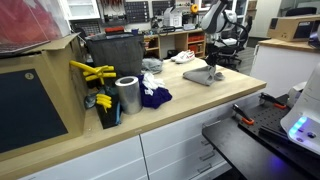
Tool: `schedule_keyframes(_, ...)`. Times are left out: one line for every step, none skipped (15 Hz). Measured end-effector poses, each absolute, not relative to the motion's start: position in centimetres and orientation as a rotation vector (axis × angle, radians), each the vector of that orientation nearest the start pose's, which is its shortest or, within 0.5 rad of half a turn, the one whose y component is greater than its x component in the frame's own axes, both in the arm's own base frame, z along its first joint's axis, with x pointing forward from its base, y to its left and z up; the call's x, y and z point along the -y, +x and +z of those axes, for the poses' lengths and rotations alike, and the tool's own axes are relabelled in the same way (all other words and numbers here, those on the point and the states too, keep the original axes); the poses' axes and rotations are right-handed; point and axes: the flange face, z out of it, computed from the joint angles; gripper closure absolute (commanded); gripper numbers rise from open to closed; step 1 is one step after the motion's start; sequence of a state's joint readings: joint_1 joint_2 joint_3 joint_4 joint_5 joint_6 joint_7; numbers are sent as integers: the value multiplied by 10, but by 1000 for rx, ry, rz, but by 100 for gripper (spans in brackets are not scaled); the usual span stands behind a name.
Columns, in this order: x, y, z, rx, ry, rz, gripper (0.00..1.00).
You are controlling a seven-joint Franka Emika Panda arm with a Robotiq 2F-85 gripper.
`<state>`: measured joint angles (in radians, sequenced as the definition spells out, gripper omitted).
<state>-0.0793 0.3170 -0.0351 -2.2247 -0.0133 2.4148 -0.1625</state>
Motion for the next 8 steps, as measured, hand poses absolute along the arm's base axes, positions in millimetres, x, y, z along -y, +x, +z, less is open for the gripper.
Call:
schedule_keyframes(66, 530, 221, 59, -3138, 201, 99)
schedule_keyframes(71, 529, 221, 30, -3140, 202, 99)
schedule_keyframes(76, 527, 222, -4, -3142, 203, 99)
schedule_keyframes(80, 525, 222, -36, -3143, 205, 99)
schedule_keyframes(84, 524, 221, -65, -3144, 207, 89)
schedule_keyframes(87, 523, 221, -97, -3145, 211, 68)
schedule_keyframes(90, 522, 220, -123, -3145, 214, 64)
schedule_keyframes(91, 520, 219, -144, -3145, 218, 64)
